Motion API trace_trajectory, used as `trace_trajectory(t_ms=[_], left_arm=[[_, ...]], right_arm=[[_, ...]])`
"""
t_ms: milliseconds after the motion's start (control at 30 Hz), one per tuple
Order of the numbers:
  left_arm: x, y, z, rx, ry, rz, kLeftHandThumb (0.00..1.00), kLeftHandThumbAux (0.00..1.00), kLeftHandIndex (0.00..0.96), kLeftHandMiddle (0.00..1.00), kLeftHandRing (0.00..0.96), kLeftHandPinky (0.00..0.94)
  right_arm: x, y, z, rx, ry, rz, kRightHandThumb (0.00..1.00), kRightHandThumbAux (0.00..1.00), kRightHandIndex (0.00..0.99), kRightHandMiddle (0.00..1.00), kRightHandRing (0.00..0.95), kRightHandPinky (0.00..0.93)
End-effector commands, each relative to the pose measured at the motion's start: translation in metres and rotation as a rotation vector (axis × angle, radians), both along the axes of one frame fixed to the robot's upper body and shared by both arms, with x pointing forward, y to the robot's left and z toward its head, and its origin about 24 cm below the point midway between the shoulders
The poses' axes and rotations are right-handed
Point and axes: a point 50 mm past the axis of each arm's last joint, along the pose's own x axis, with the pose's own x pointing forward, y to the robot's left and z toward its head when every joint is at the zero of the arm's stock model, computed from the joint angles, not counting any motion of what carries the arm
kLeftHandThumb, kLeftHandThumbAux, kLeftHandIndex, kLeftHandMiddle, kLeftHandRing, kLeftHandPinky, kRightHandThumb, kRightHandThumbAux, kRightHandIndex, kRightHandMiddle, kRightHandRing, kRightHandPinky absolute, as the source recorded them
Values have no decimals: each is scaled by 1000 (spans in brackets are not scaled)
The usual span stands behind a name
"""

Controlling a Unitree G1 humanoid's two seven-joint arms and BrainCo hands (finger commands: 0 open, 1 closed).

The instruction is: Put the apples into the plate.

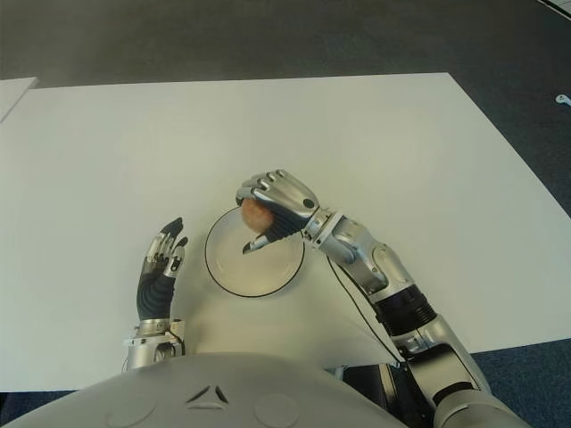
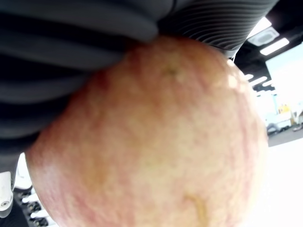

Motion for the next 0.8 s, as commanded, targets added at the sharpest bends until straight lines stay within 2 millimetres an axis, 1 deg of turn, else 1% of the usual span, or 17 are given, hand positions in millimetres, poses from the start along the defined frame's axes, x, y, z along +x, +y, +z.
trace_trajectory(t_ms=[33,200,333,433,667,800], left_arm=[[-3,-3,-1,-32,11,50,223,529,153,118,76,69],[-3,-2,-1,-25,15,56,214,532,150,116,76,76],[-3,-2,0,1,27,58,207,519,159,117,78,70],[-4,-2,1,1,27,60,207,514,159,116,78,66],[-3,-2,2,-7,21,53,210,514,162,111,74,53],[-2,-2,2,-6,20,43,199,501,147,100,64,40]], right_arm=[[-6,4,0,-23,-3,32,735,709,441,856,856,851],[-9,5,-1,-30,8,38,734,709,441,849,852,844],[-16,0,-10,-30,35,46,733,709,441,843,845,840],[-17,-1,-11,-29,40,48,734,709,441,840,842,838],[-20,-3,-17,-87,26,73,732,708,441,838,841,842],[-23,-5,-21,-110,35,90,731,709,441,839,841,844]])
